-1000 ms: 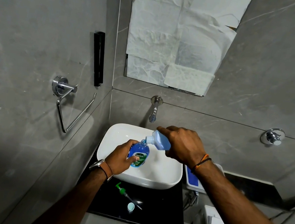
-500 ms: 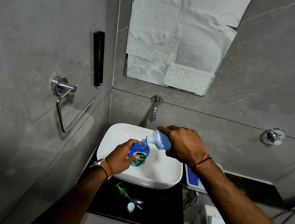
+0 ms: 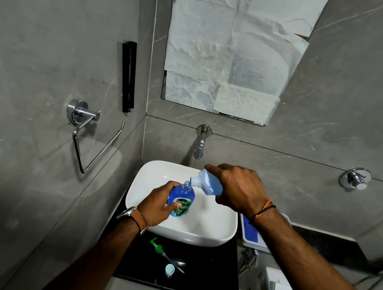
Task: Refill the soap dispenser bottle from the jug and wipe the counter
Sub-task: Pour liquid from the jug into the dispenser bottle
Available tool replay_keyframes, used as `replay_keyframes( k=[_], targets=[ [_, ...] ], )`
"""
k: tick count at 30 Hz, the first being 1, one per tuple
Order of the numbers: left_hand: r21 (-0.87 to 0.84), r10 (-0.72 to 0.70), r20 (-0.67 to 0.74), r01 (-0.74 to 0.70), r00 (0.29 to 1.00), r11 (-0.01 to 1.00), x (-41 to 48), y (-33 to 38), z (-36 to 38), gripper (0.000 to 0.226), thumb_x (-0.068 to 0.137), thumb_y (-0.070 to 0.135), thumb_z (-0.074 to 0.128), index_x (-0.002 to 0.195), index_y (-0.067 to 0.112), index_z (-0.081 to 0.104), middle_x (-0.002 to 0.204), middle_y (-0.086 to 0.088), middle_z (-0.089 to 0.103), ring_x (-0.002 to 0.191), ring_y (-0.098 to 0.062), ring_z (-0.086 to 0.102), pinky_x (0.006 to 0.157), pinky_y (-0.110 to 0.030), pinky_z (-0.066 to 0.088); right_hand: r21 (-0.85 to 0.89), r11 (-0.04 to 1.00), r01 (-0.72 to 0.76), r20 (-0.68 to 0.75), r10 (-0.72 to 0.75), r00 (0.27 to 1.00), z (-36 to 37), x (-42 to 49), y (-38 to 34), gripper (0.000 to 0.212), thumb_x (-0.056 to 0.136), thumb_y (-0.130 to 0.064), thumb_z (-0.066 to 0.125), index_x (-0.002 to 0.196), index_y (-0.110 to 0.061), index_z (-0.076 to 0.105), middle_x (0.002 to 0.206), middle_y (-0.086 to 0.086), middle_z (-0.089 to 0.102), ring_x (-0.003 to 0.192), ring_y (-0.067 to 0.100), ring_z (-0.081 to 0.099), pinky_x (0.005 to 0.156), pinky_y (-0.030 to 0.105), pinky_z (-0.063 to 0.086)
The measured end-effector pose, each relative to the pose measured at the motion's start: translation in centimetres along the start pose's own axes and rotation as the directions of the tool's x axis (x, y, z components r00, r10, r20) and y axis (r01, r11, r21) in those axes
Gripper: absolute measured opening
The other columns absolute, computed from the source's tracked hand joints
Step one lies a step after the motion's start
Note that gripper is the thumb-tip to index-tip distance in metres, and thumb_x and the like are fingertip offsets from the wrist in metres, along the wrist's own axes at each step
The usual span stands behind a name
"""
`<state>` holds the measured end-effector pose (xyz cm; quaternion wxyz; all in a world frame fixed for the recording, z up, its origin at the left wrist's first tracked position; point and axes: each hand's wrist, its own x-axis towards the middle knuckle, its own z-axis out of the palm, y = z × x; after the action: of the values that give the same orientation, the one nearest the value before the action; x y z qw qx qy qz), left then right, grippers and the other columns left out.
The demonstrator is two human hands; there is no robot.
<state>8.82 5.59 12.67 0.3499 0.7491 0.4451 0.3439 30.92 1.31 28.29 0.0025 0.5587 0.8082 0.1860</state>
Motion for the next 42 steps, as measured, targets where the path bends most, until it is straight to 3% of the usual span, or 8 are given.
replay_keyframes(
  k=[6, 13, 23, 29, 33, 39, 42],
  targets=[
    [-0.008, -0.015, -0.002, 0.015, 1.000, 1.000, 0.17, -0.35, 0.21, 0.045, 0.088, 0.022, 0.070, 0.126, 0.027, 0.046, 0.118, 0.012, 0.060, 0.105, -0.007, 0.060, 0.077, -0.001, 0.048, 0.003, 1.000, 0.006, 0.010, -0.006, 1.000, 0.16, 0.08, 0.06, 0.071, 0.071, -0.034, 0.077, 0.136, -0.039, 0.049, 0.114, -0.006, 0.070, 0.090, 0.027, 0.069, 0.064, 0.029, 0.041],
    [-0.013, -0.006, -0.010, 0.006, 1.000, 1.000, 0.24, -0.48, 0.28, 0.044, 0.087, 0.021, 0.070, 0.125, 0.026, 0.048, 0.117, 0.012, 0.062, 0.103, -0.005, 0.060, 0.078, 0.000, 0.047, 0.011, 1.000, 0.000, 0.009, 0.000, 1.000, 0.05, 0.20, 0.14, 0.070, 0.072, -0.033, 0.075, 0.137, -0.039, 0.049, 0.115, -0.006, 0.069, 0.092, 0.027, 0.069, 0.065, 0.029, 0.039],
    [-0.015, 0.000, -0.011, 0.000, 1.000, 1.000, 0.55, -0.37, 0.14, 0.044, 0.088, 0.020, 0.069, 0.127, 0.024, 0.048, 0.120, 0.006, 0.063, 0.107, -0.010, 0.061, 0.080, -0.007, 0.050, 0.011, 1.000, -0.002, 0.019, 0.002, 1.000, -0.08, 0.52, 0.22, 0.069, 0.072, -0.033, 0.075, 0.136, -0.039, 0.048, 0.114, -0.006, 0.069, 0.092, 0.027, 0.069, 0.066, 0.031, 0.046],
    [-0.022, -0.010, 0.001, 0.010, 1.000, 1.000, 0.49, -0.50, 0.21, 0.044, 0.088, 0.021, 0.069, 0.126, 0.024, 0.047, 0.119, 0.007, 0.062, 0.107, -0.011, 0.061, 0.080, -0.008, 0.051, 0.024, 1.000, 0.001, 0.016, -0.002, 1.000, 0.08, 0.57, 0.19, 0.071, 0.073, -0.034, 0.076, 0.138, -0.040, 0.048, 0.115, -0.006, 0.069, 0.093, 0.026, 0.069, 0.065, 0.029, 0.040],
    [-0.021, -0.005, 0.007, 0.005, 1.000, 1.000, 0.37, -0.50, 0.22, 0.043, 0.088, 0.022, 0.069, 0.126, 0.024, 0.048, 0.120, 0.006, 0.063, 0.108, -0.011, 0.061, 0.082, -0.011, 0.052, 0.029, 1.000, -0.003, 0.022, 0.002, 1.000, 0.04, 0.55, 0.08, 0.071, 0.073, -0.034, 0.077, 0.138, -0.039, 0.048, 0.116, -0.006, 0.069, 0.094, 0.027, 0.069, 0.068, 0.031, 0.046],
    [-0.018, -0.010, 0.002, 0.010, 1.000, 1.000, 0.18, -0.56, 0.13, 0.044, 0.088, 0.022, 0.070, 0.125, 0.027, 0.047, 0.118, 0.010, 0.061, 0.106, -0.009, 0.061, 0.079, -0.006, 0.051, 0.024, 1.000, 0.005, 0.021, -0.006, 1.000, -0.09, 0.54, -0.08, 0.073, 0.074, -0.035, 0.078, 0.140, -0.039, 0.047, 0.118, -0.005, 0.069, 0.096, 0.027, 0.069, 0.067, 0.030, 0.042],
    [-0.011, -0.002, 0.000, 0.002, 1.000, 1.000, 0.14, -0.61, 0.11, 0.044, 0.087, 0.021, 0.070, 0.125, 0.026, 0.047, 0.119, 0.008, 0.062, 0.107, -0.010, 0.061, 0.085, -0.013, 0.054, 0.013, 1.000, -0.003, 0.016, 0.003, 1.000, -0.20, 0.40, -0.17, 0.079, 0.075, -0.036, 0.078, 0.145, -0.040, 0.044, 0.121, -0.005, 0.068, 0.098, 0.028, 0.069, 0.068, 0.031, 0.042]
  ],
)
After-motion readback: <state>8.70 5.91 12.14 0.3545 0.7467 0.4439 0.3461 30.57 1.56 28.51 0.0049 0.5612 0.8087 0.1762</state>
